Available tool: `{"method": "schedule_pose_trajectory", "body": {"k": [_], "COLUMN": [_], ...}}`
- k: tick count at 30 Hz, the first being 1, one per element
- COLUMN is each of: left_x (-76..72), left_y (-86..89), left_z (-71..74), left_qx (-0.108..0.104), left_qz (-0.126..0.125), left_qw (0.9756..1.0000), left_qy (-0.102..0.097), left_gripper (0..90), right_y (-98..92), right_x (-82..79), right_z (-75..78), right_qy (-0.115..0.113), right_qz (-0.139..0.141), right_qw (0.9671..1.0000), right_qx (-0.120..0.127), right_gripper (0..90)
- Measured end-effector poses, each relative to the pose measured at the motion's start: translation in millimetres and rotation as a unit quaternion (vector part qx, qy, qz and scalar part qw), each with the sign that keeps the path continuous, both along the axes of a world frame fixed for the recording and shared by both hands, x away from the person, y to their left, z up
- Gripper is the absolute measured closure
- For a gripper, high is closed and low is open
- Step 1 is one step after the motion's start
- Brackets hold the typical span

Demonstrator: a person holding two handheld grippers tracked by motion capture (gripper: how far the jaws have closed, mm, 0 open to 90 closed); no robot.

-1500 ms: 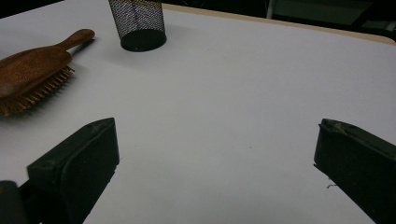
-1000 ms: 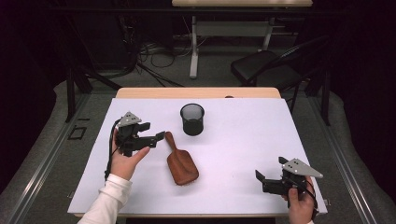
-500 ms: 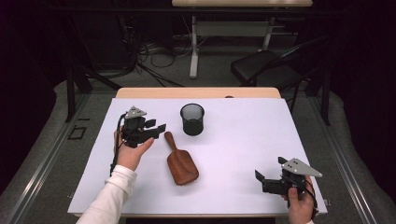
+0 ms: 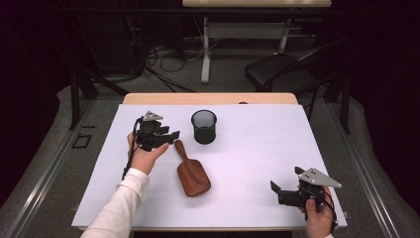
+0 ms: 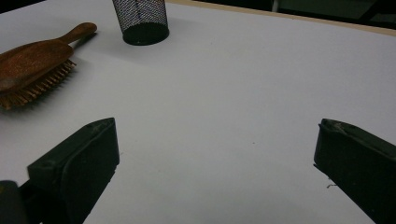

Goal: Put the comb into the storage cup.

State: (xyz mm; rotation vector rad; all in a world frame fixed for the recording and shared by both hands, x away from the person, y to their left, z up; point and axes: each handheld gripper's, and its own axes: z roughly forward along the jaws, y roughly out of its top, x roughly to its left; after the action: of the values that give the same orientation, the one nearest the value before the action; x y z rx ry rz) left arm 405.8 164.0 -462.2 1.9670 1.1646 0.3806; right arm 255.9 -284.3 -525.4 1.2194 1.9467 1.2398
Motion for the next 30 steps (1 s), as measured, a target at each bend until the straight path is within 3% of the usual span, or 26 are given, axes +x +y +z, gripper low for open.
{"method": "schedule_pose_trajectory", "body": {"k": [12,19,30], "left_x": [11.6,16.8,22.6], "left_y": [-12.0,-17.4,-25.9], "left_z": [-17.1,-27.9,-46.2], "left_qx": [0.020,0.028,0.032], "left_qz": [0.005,0.005,0.006], "left_qw": [0.9995,0.9985,0.9964], "left_qy": [0.023,0.047,0.079], "left_gripper": [53.8,63.9,71.1], "right_y": [0.2,-0.2,-0.5], "right_x": [0.3,0.7,1.0], "right_z": [-0.4,-0.9,-1.0], "right_qy": [0.000,0.001,0.004], "right_qz": [0.002,0.003,0.005], "right_qw": [1.0000,1.0000,1.0000], "right_qx": [0.000,0.003,0.001], "right_gripper": [0.0,0.2,0.4]}}
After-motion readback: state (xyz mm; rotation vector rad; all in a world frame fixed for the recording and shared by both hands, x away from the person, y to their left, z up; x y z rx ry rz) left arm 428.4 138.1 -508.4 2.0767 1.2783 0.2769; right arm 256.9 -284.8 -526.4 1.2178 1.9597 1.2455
